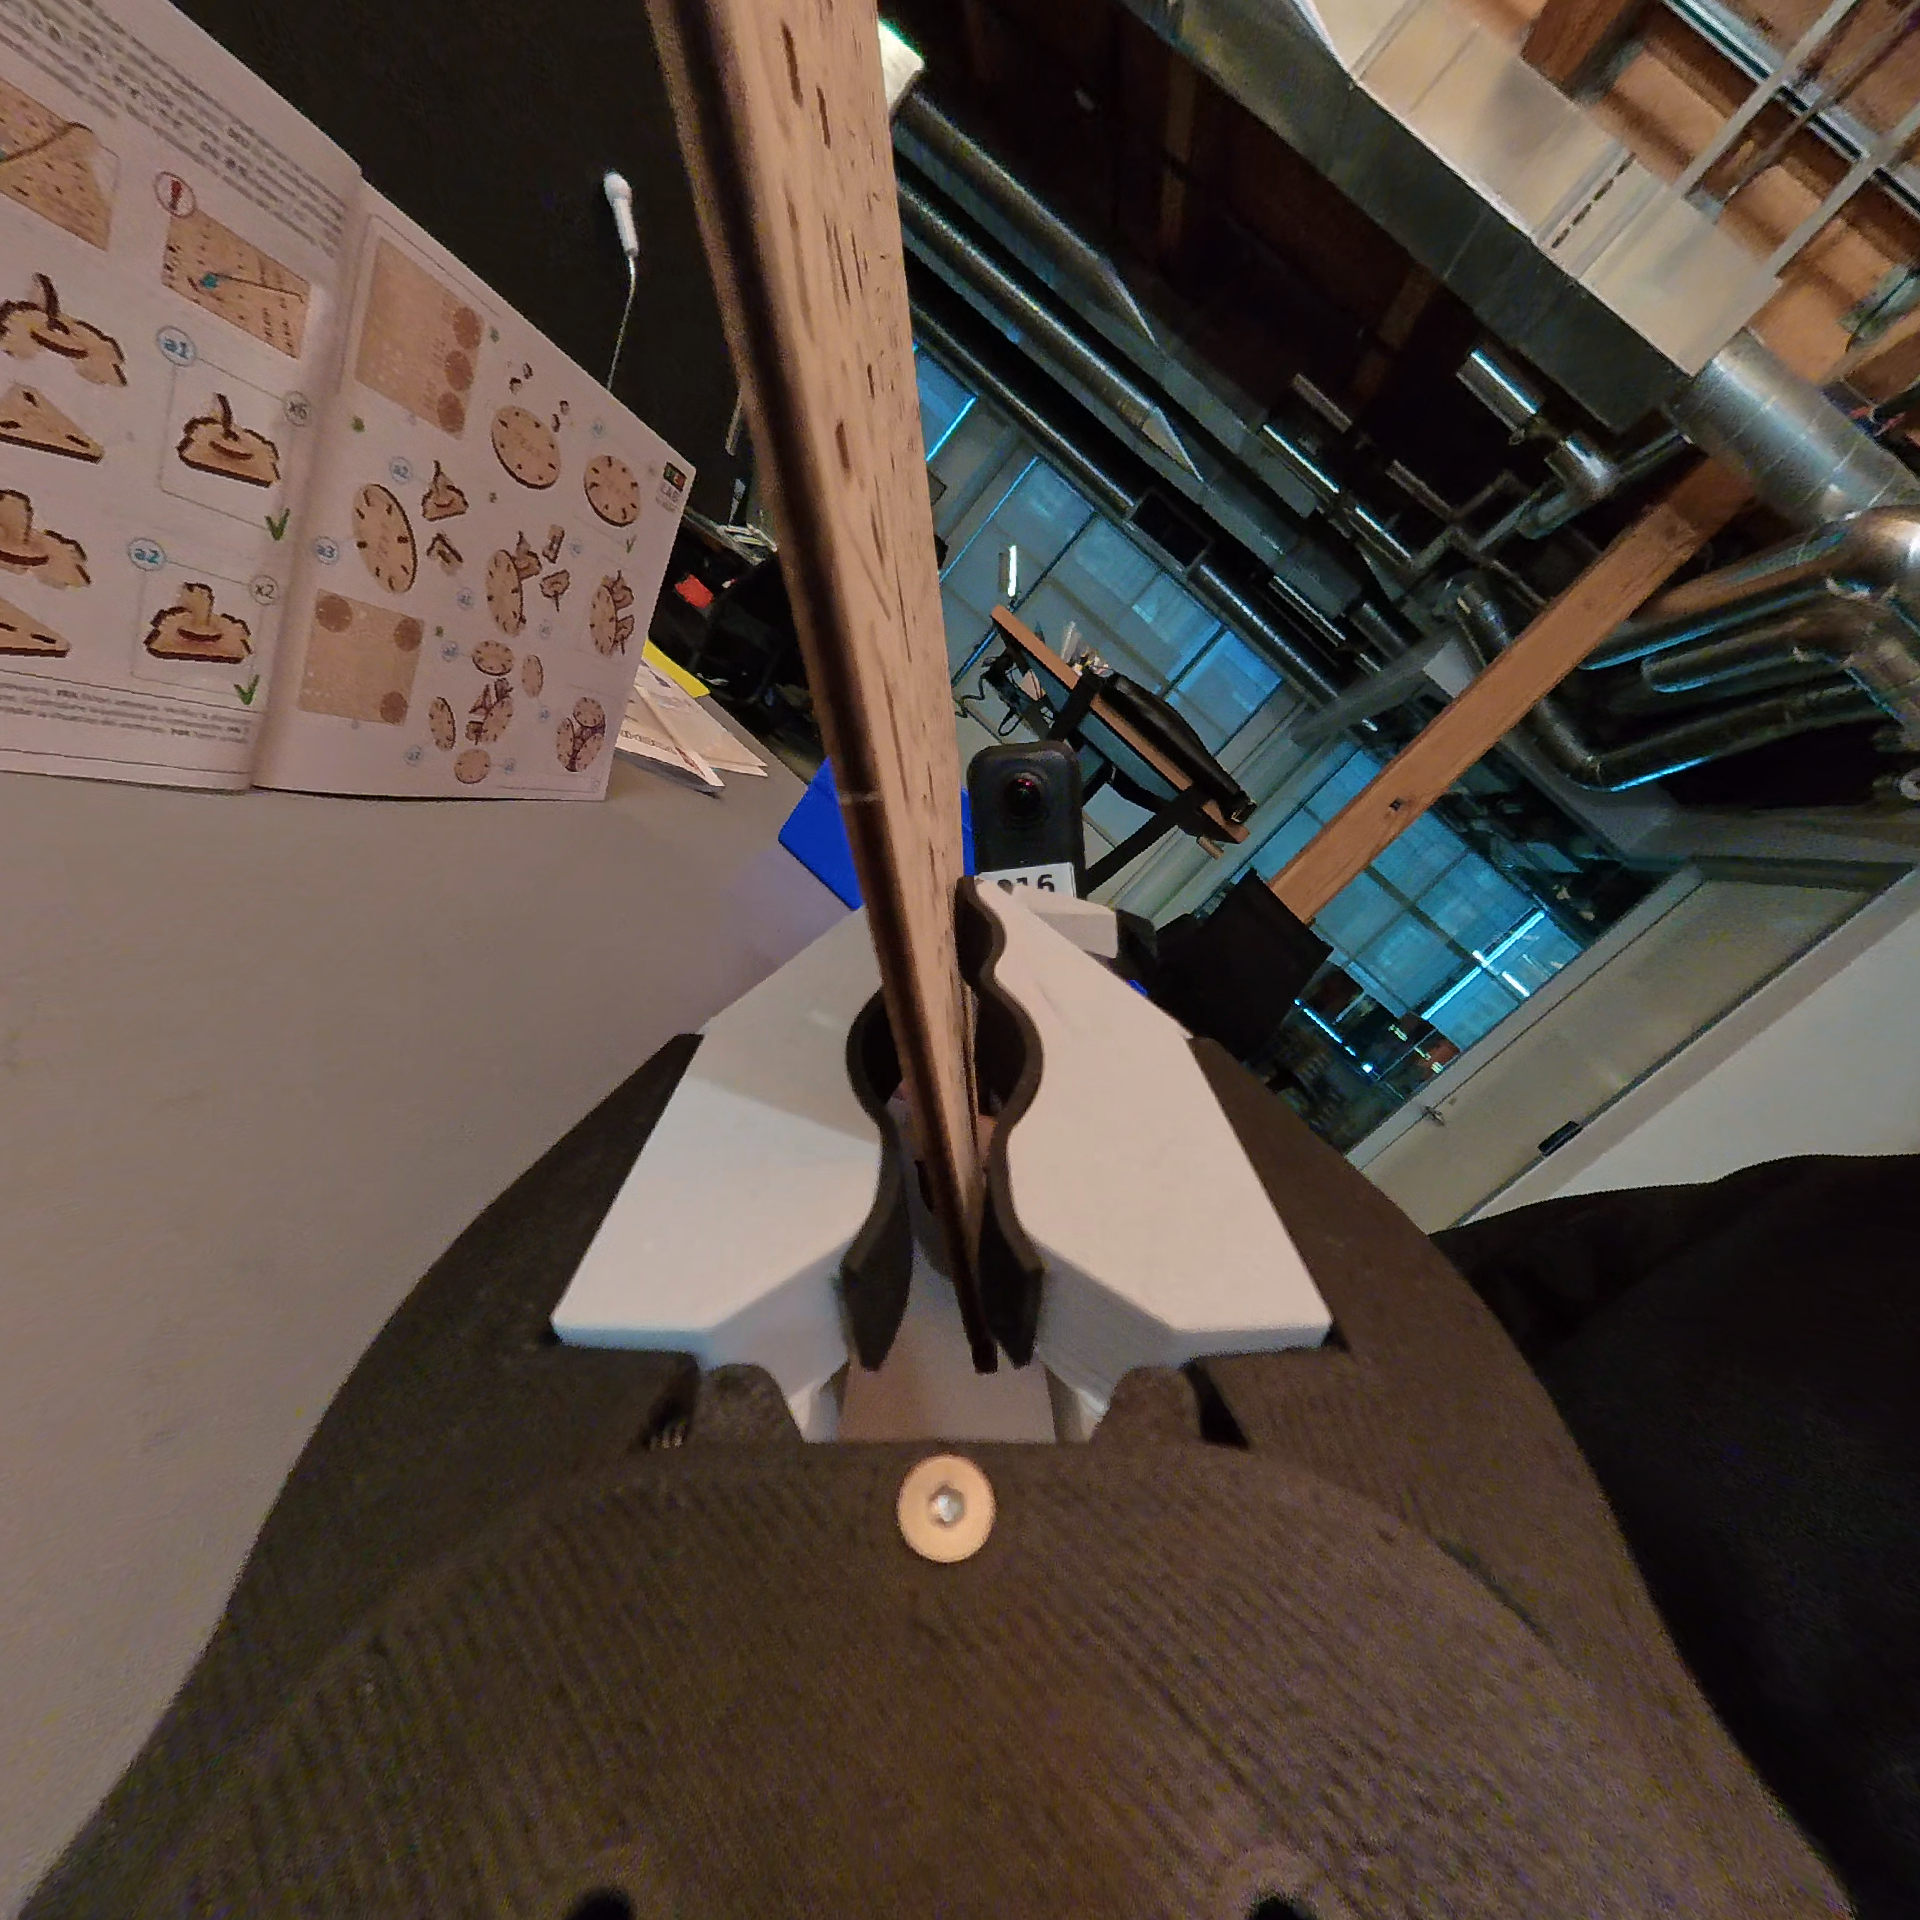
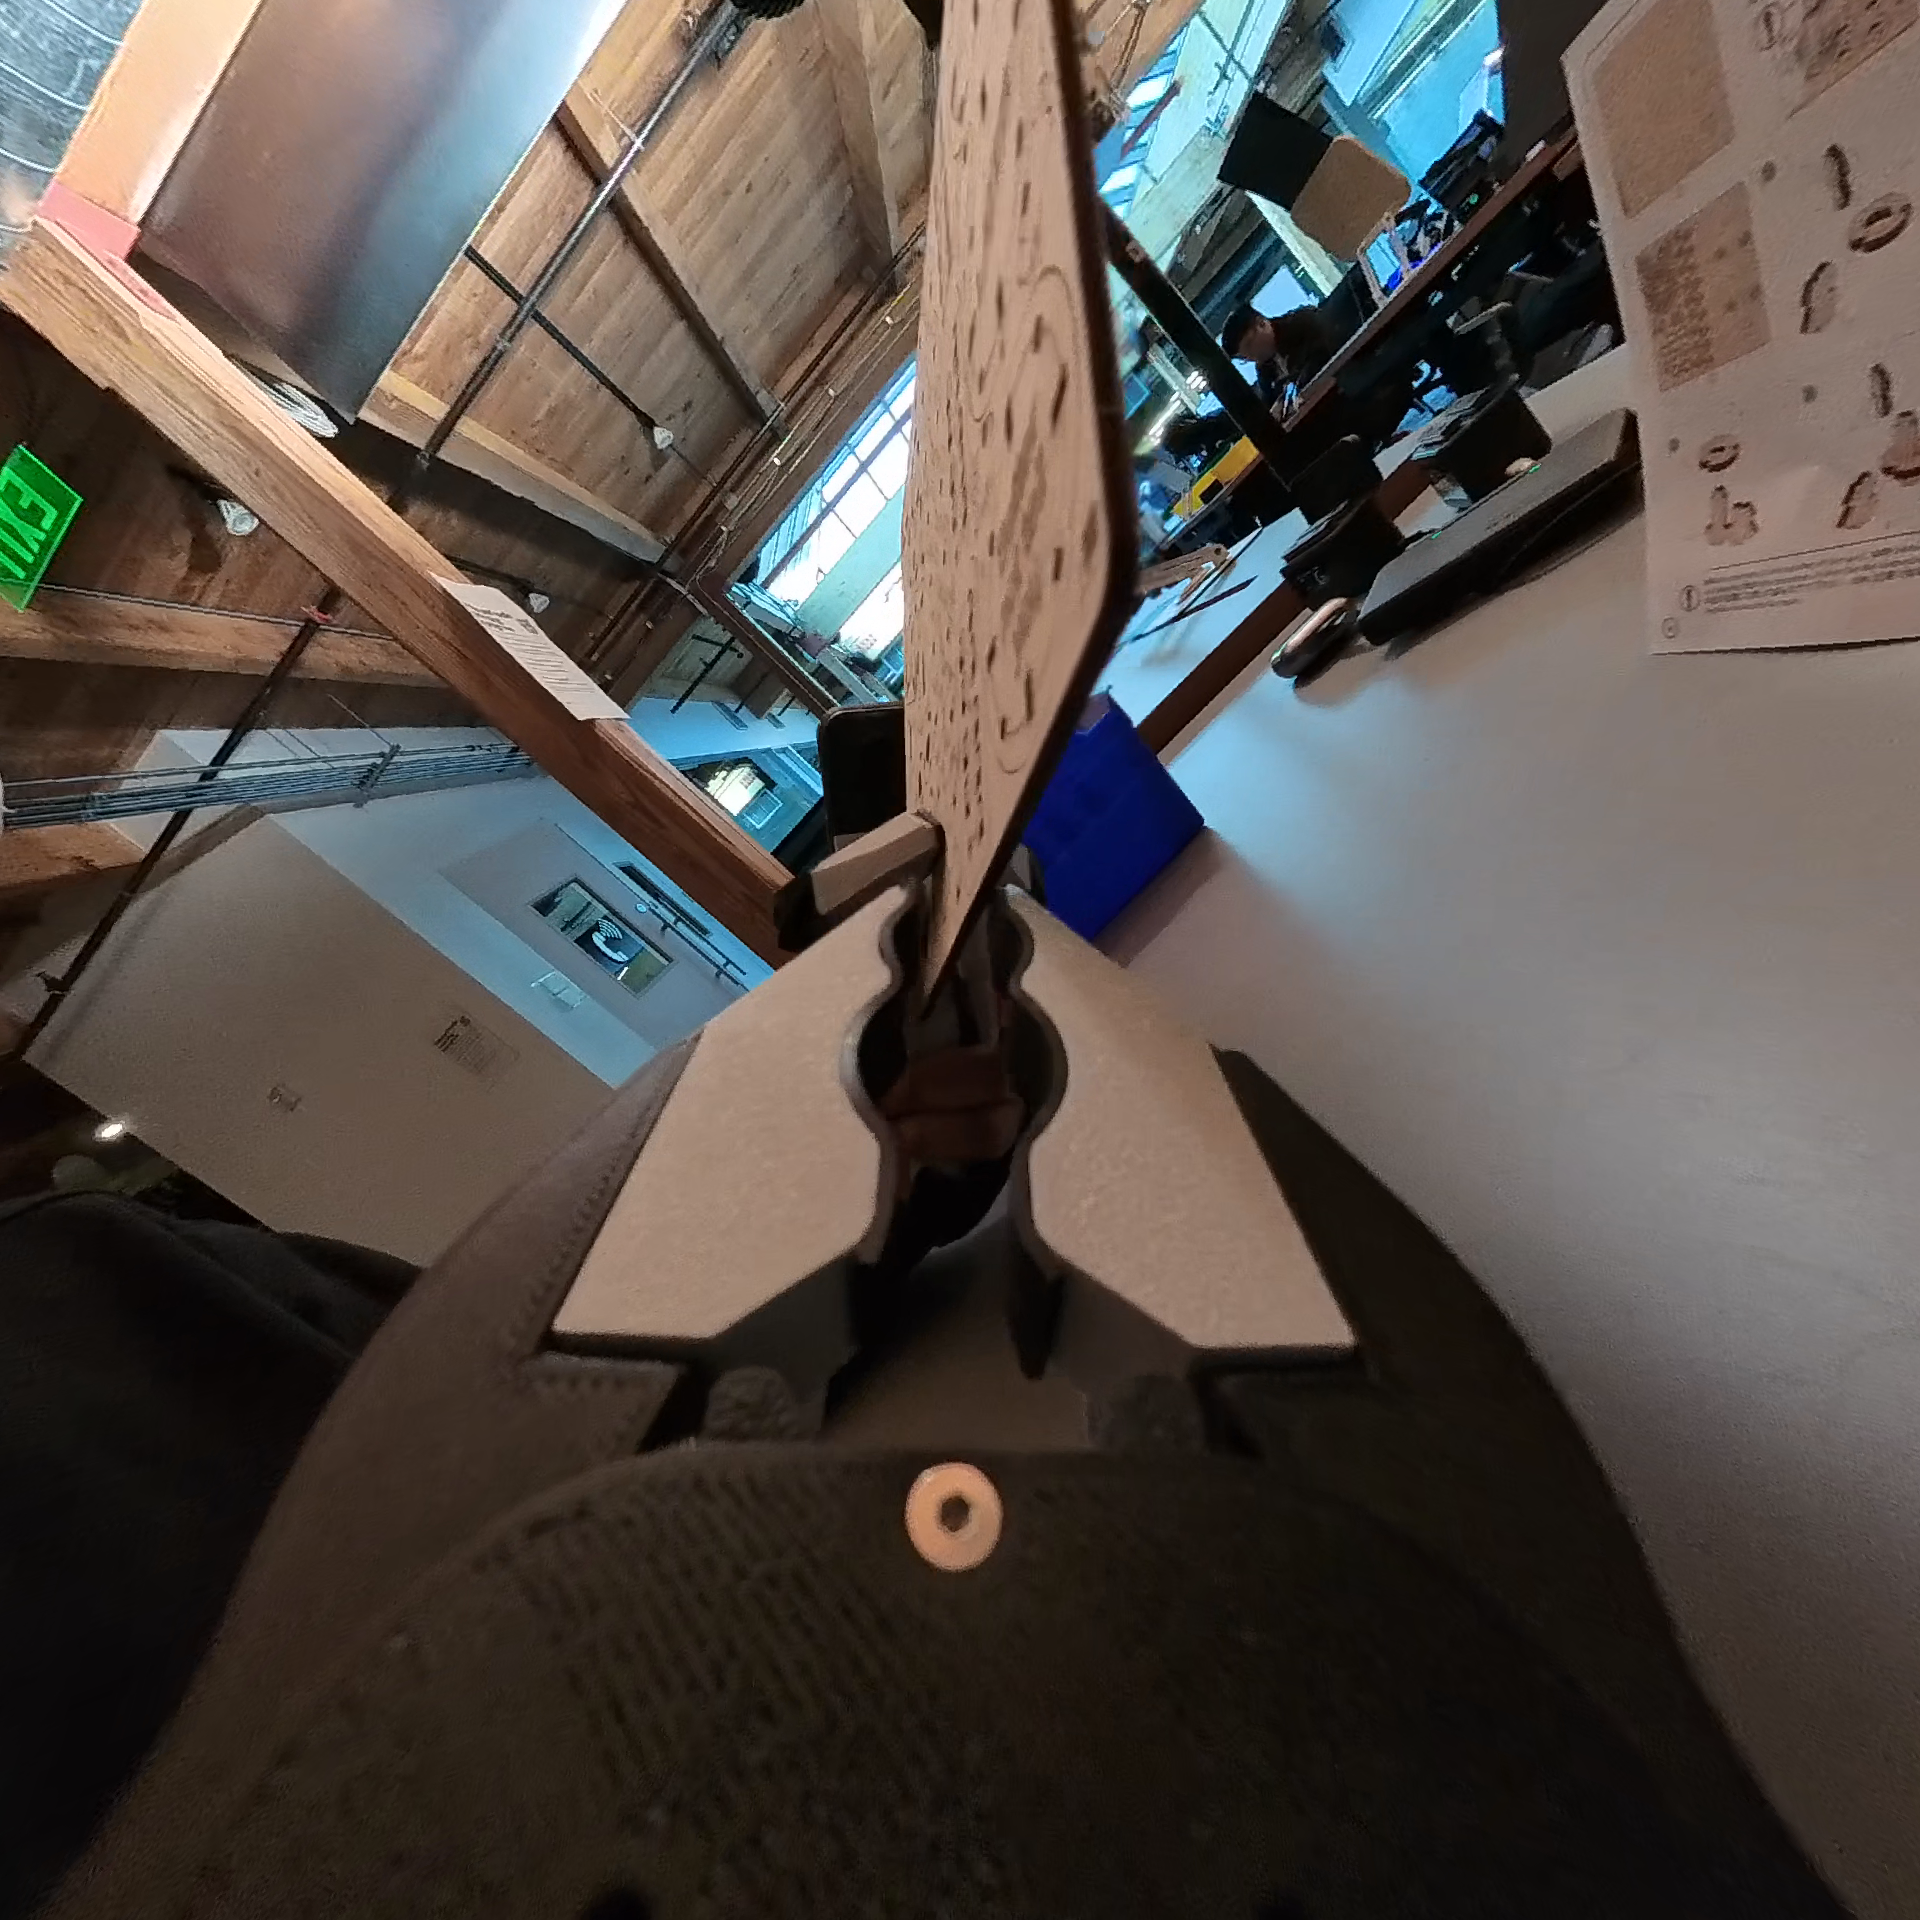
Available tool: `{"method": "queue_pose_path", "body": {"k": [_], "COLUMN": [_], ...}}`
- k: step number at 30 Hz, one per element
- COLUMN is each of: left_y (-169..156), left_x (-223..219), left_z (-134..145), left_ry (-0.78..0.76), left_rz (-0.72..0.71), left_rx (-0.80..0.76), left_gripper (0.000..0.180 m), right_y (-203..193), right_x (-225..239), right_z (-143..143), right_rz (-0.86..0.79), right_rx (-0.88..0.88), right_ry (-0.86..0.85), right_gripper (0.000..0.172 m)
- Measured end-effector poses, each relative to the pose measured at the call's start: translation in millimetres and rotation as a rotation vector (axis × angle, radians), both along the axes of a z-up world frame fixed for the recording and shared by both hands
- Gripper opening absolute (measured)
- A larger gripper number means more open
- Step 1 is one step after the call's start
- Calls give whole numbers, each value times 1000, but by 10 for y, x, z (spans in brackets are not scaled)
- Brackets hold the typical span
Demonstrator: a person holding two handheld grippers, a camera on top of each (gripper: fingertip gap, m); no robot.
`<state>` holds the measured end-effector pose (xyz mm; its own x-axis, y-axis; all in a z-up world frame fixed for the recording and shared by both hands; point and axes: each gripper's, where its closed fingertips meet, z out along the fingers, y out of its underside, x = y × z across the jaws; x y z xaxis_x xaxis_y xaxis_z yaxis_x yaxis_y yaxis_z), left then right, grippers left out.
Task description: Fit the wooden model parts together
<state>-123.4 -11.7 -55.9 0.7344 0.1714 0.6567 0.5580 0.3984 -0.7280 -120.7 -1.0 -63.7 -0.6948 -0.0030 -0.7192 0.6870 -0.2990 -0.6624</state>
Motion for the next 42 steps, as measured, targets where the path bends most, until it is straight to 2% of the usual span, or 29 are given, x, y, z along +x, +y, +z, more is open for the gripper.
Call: {"method": "queue_pose_path", "body": {"k": [10, 13, 17, 23, 42], "left_y": [42, 110, 130, 163, 154], "left_x": [32, 63, 82, 67, 37], "left_z": [13, -39, -16, -11, -78], "left_ry": [7, -6, 6, 71, 137], "left_rz": [0, -25, -27, 62, 121], "left_rx": [13, -25, -25, -91, -197], "left_gripper": [2, 11, 1, 2, 1], "right_y": [-2, 1, 18, 47, 36], "right_x": [33, 31, 32, 0, -57], "right_z": [29, 15, 6, 5, -62], "right_rz": [25, 29, 41, -7, -125], "right_rx": [-35, -25, -21, -12, -21], "right_ry": [-16, -18, -16, -3, -85], "right_gripper": [0, 2, 1, 2, 5]}}
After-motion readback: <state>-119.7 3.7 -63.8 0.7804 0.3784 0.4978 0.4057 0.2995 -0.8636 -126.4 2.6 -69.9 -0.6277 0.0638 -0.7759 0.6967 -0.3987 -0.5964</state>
